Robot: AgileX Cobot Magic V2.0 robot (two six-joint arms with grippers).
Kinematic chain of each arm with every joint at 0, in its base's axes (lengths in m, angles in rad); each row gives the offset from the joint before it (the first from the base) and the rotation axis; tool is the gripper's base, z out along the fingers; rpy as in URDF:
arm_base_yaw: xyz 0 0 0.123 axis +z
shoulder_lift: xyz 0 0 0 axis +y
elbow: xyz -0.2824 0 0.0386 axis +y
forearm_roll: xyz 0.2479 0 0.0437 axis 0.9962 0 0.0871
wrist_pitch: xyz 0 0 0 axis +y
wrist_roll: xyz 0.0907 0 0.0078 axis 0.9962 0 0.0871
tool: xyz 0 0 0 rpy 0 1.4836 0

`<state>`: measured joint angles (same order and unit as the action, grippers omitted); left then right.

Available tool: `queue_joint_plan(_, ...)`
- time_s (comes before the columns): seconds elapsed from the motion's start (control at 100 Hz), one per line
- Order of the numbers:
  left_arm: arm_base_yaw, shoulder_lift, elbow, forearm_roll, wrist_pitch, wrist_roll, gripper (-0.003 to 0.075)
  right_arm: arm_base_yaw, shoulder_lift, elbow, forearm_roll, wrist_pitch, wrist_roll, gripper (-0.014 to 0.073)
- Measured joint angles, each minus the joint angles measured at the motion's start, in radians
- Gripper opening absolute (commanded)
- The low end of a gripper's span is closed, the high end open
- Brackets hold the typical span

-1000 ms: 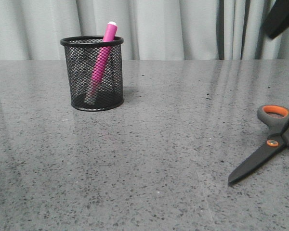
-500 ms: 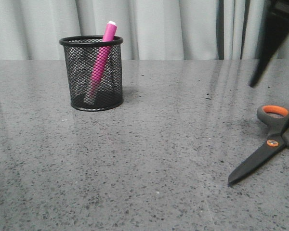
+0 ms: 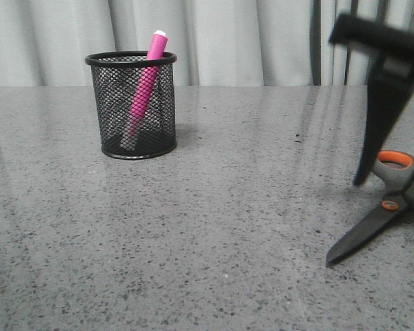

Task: Put pen and scissors into bin
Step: 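Lower the right gripper onto the scissors near the blade pivot, then grasp the scissors with the right gripper and lift them upright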

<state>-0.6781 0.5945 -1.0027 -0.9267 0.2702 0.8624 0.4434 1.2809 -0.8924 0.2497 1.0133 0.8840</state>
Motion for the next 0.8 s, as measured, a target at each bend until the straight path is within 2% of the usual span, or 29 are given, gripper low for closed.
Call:
queue_joint_plan(0.33, 0.0, -0.017, 0.0, 0.0, 0.012, 0.0, 0.0428, 0.001, 0.04, 0.008, -0.095, -0.069, 0.137, 0.0411)
queue_joint_plan(0.7, 0.0, -0.019, 0.0, 0.0, 0.037, 0.0, 0.0428, 0.001, 0.116, -0.027, -0.107, -0.038, 0.156, 0.0409)
queue_joint_plan(0.8, 0.0, -0.019, 0.0, 0.0, 0.042, 0.0, 0.0428, 0.001, 0.136, -0.039, -0.111, -0.024, 0.158, 0.0338)
